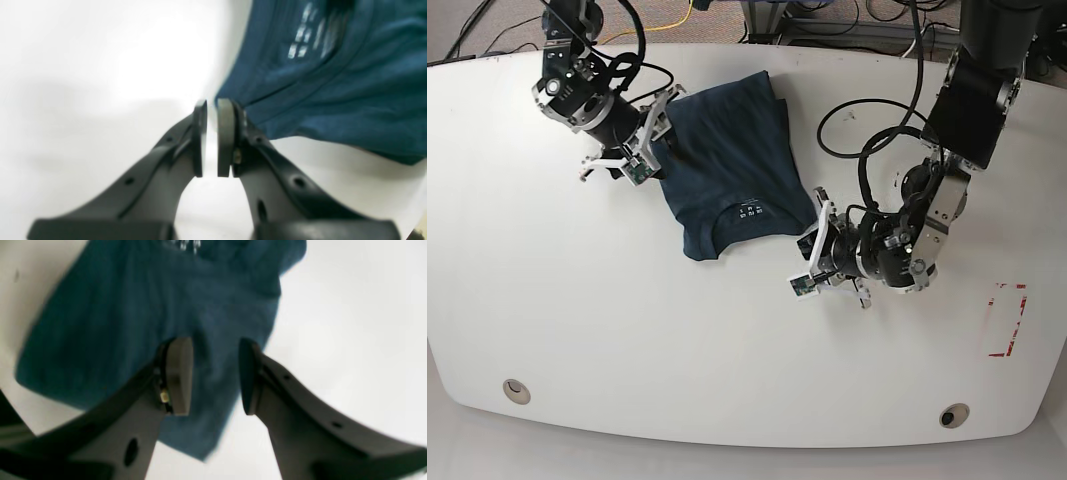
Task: Layout the t-shirt on the table in an organized manner, then fold the t-shirt properly
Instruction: 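Pull the bundle's edges with both grippers to square the folded shirt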
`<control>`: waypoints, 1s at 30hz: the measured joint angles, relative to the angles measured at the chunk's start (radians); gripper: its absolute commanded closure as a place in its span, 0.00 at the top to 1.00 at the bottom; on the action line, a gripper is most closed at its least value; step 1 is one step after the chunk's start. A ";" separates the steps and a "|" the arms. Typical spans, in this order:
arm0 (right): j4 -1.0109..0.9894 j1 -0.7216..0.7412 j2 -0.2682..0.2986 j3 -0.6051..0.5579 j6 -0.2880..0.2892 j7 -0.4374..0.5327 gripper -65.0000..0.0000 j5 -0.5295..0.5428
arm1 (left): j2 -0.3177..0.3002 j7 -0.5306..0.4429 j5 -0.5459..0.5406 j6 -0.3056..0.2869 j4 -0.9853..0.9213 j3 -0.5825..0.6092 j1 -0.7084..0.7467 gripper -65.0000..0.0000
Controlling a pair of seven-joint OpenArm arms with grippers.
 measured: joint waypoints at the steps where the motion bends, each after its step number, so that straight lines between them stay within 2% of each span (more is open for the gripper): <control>1: -0.003 -0.003 0.011 0.002 -0.003 0.000 0.33 0.000 | 0.000 0.002 0.001 -0.001 0.022 -0.008 0.015 0.06; 5: -0.029 -0.022 0.046 0.011 -0.016 -0.002 0.33 -0.017 | 0.003 0.018 0.008 -0.001 0.138 -0.011 0.106 0.06; 13: -0.115 -0.028 0.024 -0.002 -0.005 0.010 0.33 -0.006 | 0.006 0.021 -0.002 -0.004 0.250 -0.019 0.261 0.06; 23: -0.128 -0.019 -0.082 -0.036 -0.014 0.032 0.33 -0.010 | 0.005 0.024 0.006 -0.001 0.328 -0.130 0.368 0.06; 30: -0.128 -0.011 -0.106 -0.113 -0.006 0.031 0.33 -0.011 | 0.004 0.026 0.010 -0.001 0.358 -0.180 0.368 0.06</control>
